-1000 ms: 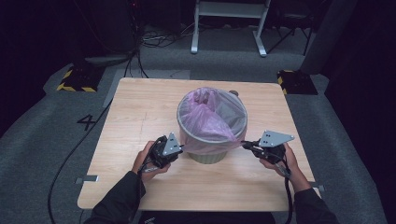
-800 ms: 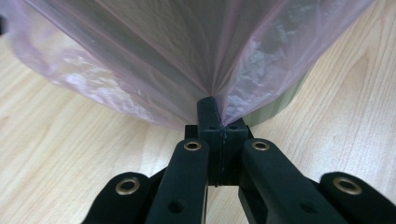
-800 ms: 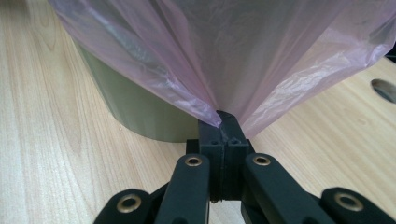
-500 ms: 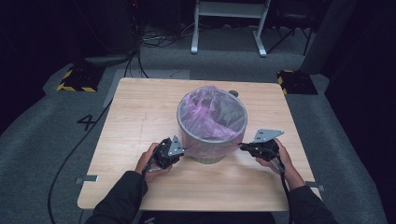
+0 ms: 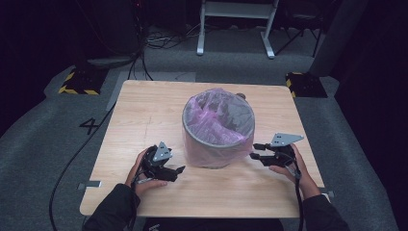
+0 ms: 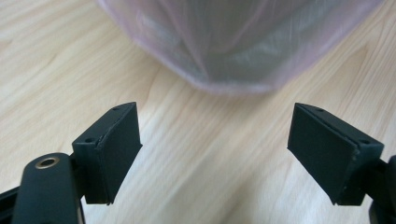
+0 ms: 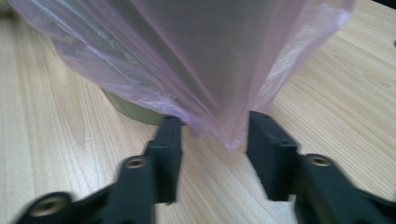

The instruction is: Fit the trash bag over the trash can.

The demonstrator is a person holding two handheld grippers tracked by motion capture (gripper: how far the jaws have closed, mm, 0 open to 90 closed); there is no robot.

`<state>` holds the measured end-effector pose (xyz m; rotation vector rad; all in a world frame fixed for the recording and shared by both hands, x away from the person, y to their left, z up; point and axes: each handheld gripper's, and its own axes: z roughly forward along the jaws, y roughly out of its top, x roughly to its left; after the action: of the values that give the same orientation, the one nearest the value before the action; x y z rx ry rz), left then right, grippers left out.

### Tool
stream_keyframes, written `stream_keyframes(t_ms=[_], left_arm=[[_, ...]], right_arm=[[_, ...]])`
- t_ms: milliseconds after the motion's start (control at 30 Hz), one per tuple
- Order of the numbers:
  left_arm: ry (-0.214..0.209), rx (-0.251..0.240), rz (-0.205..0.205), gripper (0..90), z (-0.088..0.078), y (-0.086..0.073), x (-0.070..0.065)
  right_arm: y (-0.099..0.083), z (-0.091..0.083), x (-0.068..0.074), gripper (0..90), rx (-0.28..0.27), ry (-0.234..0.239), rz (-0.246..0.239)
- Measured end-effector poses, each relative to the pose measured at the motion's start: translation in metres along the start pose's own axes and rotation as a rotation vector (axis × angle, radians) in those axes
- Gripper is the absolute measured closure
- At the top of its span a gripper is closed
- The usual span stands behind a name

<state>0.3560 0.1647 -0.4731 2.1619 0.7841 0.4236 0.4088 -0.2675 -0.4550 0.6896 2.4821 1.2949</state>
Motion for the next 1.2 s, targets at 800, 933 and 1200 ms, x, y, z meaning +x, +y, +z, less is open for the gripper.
stream_keyframes(t_ms=[800, 933, 1200], left_arm=[[0.017, 0.104, -0.029, 17.2, 0.000, -0.032, -0.004], [0.008, 0.106, -0.052, 16.5, 0.001, -0.035, 0.000], [-0.008, 0.085, -0.058, 15.3, 0.002, -0.039, 0.003]], right_arm=[[0.032, -0.064, 0.017, 20.9, -0.106, -0.119, -0.052], [0.046, -0.070, 0.021, 20.2, -0.125, -0.128, -0.071], [0.069, -0.073, 0.025, 19.5, -0.144, -0.127, -0.112]])
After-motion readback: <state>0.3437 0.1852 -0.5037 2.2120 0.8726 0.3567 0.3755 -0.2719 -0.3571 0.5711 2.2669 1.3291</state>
